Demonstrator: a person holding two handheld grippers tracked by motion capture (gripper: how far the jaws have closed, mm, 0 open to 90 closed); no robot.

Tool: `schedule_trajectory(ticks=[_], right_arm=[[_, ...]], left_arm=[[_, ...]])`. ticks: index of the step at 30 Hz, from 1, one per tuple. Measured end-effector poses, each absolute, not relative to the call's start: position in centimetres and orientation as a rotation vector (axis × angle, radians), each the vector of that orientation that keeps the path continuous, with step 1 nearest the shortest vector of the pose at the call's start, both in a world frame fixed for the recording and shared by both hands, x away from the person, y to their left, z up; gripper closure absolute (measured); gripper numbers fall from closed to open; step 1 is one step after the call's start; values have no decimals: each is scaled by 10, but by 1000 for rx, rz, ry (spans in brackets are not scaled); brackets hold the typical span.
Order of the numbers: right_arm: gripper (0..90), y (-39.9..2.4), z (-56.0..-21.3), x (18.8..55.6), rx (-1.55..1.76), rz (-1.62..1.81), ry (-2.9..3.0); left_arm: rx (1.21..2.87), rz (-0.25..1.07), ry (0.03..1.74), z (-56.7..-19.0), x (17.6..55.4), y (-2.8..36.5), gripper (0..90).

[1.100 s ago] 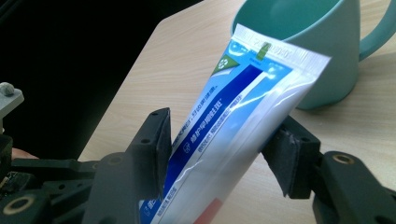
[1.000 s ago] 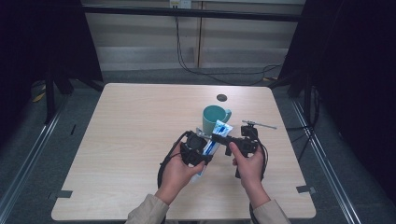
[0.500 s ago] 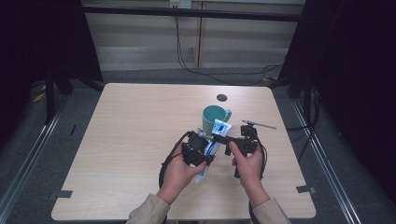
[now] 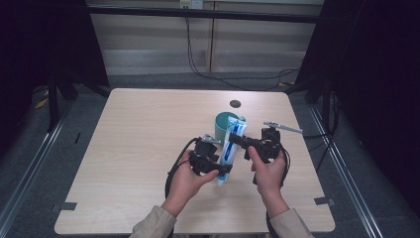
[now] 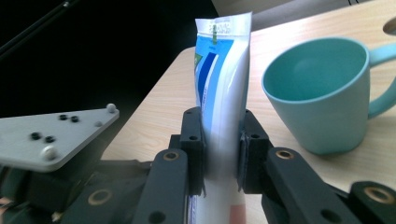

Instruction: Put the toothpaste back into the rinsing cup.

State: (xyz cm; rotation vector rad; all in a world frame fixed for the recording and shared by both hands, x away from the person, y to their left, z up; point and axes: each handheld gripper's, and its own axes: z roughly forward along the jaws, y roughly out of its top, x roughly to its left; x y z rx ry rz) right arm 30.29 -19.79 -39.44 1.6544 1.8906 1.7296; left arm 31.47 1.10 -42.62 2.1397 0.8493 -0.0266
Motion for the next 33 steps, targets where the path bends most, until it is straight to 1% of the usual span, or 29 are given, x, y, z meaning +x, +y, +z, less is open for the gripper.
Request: schedule_trajectory(ticks=[5,8,12,18,33], right_arm=[[760,-194,-390,300,1561,1677,1912],[759,-194,-389,300,1526,1660,1912],[759,-198,-386,299,1492,1656,1900],[756,-200,-381,298,1440,1625,1898],[758,-199,-373,300,1322,1571,1899]], left_arm=[[2163,-31,851,-432,316,14,236],[2178,-13,842,-437,316,21,216],[2195,8,857,-442,317,28,209],[2233,31,900,-462,321,49,185],[2327,59,940,-486,320,67,165]])
